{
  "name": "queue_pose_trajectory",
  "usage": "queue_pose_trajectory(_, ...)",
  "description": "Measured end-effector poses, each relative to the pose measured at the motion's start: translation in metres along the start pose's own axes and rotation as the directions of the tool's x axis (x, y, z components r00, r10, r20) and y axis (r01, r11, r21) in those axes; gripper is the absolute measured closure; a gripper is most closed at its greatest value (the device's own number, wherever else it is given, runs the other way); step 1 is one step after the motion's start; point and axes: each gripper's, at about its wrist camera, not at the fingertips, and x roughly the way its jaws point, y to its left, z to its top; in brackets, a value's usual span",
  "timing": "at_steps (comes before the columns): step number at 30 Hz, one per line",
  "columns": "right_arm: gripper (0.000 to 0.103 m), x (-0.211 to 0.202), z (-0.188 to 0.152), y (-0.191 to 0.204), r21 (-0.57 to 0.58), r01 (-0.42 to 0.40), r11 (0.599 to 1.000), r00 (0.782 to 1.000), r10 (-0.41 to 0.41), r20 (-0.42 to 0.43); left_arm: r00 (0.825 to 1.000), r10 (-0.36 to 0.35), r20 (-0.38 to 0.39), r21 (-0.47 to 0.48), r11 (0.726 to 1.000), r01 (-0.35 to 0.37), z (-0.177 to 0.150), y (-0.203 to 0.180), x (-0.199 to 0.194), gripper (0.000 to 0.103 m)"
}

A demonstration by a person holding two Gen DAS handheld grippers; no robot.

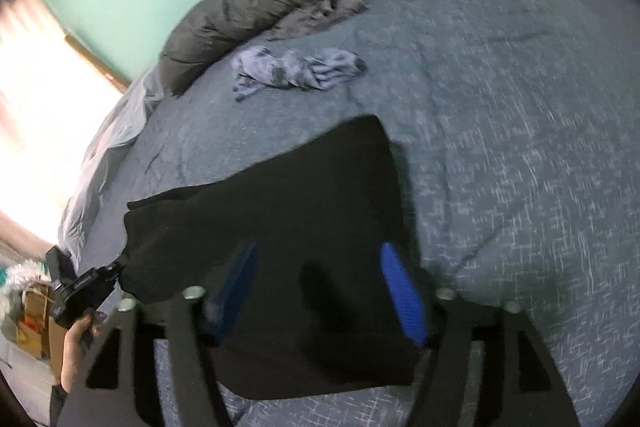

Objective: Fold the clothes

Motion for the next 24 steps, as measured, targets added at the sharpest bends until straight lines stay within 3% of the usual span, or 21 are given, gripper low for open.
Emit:
queue_pose_trajectory(4,0.033,0.013,0.0,-0.018,0.043,0.012,0.999,0.999,-0.01,-0.049,1.0,0.017,0.018,0.008,1.0,-0.017,0.003,-0.005,-0.014,0.078)
queue_pose_trajectory(6,0.029,0.018,-0.002,-0.028,0.074,0.003,0.997,0.998,0.001,-0.058,0.998,0.05,0.034,0.001,0.999,-0.05,0.004,-0.002,-0.02,0.056)
queue_pose_trajectory(11,0.024,0.029,-0.006,-0.041,0.114,-0.05,0.992,0.995,0.06,-0.082,0.999,0.023,0.022,-0.028,0.999,-0.023,0.007,0.011,-0.023,0.037)
queue_pose_trajectory(17,0.024,0.042,-0.005,-0.039,0.098,-0.061,0.993,0.993,0.07,-0.097,0.998,-0.034,-0.045,-0.082,0.996,0.03,0.003,0.029,-0.001,0.031)
queue_pose_trajectory(23,0.024,0.059,-0.002,-0.028,0.078,-0.068,0.995,0.987,0.078,-0.138,0.997,-0.065,-0.047,-0.083,0.995,0.061,0.001,0.031,0.01,0.031)
queue_pose_trajectory(24,0.028,0.061,-0.003,-0.026,0.074,-0.064,0.995,0.987,0.074,-0.139,0.997,-0.07,-0.045,-0.083,0.994,0.066,0.001,0.031,0.011,0.031)
